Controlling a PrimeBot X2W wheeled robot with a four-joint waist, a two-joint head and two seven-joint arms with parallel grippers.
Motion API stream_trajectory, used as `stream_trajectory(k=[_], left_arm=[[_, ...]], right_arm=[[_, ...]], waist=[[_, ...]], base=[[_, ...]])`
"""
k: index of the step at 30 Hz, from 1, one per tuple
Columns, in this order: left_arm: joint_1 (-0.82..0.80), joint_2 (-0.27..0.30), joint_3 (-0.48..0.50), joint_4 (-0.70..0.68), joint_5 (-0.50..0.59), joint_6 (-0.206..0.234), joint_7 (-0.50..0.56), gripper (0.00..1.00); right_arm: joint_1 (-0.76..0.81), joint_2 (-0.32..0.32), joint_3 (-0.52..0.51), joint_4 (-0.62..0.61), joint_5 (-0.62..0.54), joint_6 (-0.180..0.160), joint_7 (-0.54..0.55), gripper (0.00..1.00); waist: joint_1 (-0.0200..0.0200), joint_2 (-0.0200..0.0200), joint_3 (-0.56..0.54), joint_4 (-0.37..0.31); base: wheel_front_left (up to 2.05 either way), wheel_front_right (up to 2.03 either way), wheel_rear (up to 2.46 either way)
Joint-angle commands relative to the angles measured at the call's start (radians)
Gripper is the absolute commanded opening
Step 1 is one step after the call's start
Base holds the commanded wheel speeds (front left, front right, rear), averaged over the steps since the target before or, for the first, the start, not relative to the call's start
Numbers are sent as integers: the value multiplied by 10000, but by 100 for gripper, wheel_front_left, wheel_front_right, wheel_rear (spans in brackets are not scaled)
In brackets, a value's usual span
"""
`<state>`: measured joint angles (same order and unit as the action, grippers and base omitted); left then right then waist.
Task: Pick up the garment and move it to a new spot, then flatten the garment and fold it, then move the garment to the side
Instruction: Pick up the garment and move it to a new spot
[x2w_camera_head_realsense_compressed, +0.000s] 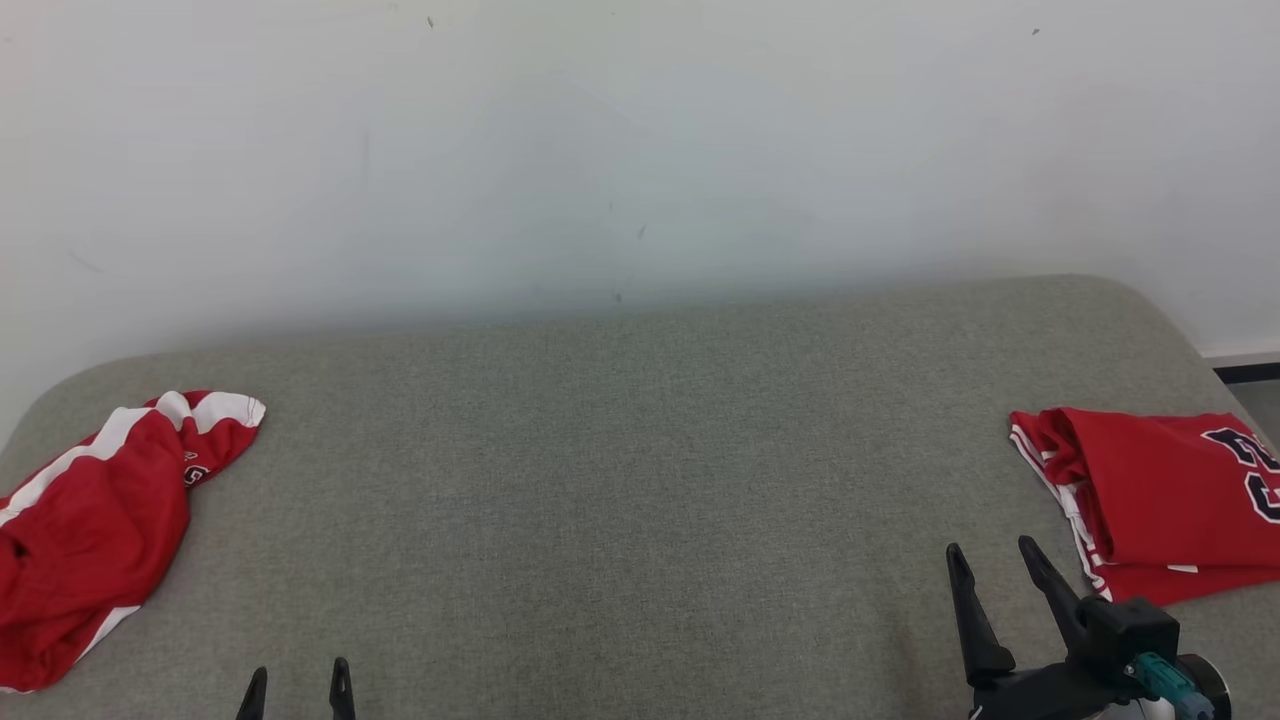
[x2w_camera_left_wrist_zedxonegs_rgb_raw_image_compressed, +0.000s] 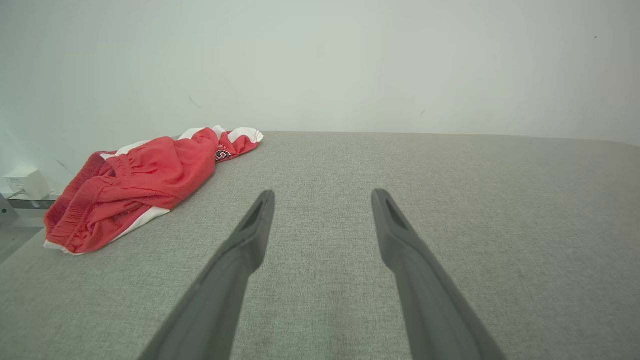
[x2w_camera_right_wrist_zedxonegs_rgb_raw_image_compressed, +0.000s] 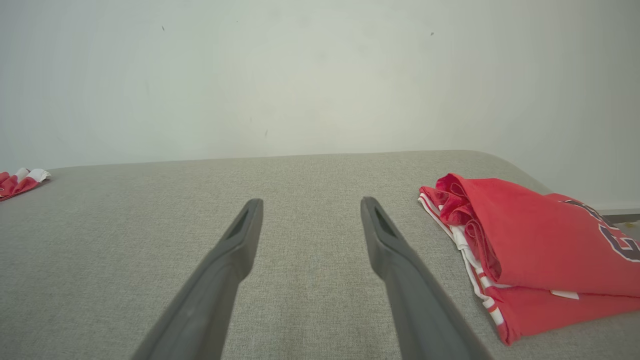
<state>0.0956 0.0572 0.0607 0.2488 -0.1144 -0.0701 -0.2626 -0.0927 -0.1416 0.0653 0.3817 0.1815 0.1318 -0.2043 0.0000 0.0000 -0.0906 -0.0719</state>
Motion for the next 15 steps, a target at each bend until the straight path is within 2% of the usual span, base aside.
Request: stream_trajectory(k=[1,15], left_arm=[[15,-14,28,15,63,2,-26,100],[-34,-64,100,62,34,-81,-26,100]], right_arm=[[-23,42,9,3,-56,-27,-48,100],[-19,67,63,78,-51,-25,22,100]], waist=[[0,0,4,-5],[0,0,19,69]], base=[[0,0,0],[0,0,0]])
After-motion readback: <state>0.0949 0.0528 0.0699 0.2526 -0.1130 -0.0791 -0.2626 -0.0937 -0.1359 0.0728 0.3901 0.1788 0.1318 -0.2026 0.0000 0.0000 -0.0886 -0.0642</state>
